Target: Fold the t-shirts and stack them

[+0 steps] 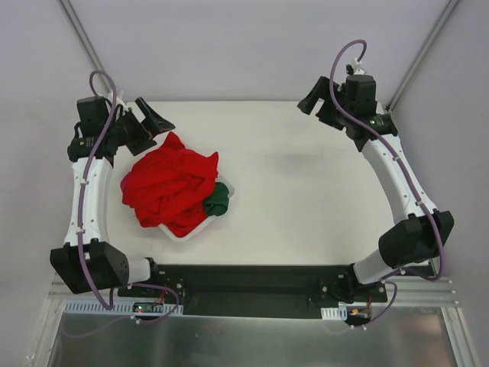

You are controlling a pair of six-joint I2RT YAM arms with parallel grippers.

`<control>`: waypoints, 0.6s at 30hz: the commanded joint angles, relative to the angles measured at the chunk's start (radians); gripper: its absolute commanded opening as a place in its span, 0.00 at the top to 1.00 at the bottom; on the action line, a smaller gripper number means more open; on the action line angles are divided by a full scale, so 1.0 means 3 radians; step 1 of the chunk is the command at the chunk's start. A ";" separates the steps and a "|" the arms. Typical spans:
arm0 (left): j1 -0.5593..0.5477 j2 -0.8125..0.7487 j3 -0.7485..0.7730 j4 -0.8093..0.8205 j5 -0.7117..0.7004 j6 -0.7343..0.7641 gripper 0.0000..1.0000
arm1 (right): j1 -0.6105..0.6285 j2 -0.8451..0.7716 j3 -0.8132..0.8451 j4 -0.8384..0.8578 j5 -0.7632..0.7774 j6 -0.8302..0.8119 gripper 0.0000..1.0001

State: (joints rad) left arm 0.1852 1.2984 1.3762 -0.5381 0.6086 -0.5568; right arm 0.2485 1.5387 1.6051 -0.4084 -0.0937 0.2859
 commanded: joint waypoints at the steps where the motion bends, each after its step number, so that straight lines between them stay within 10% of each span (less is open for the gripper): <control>1: 0.0037 -0.0079 -0.0006 0.0024 0.0052 0.0122 0.01 | 0.0005 -0.0149 -0.0027 0.0114 0.0016 -0.0002 0.04; 18: 0.0037 -0.0482 -0.0220 0.0024 -0.0341 0.0245 0.01 | 0.0066 -0.0302 -0.0304 0.0349 -0.0343 0.0141 0.04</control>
State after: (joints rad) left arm 0.1852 1.2194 1.3170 -0.5381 0.5755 -0.5270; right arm 0.2684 1.5173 1.5108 -0.3573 -0.1875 0.3000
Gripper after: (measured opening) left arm 0.993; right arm 0.966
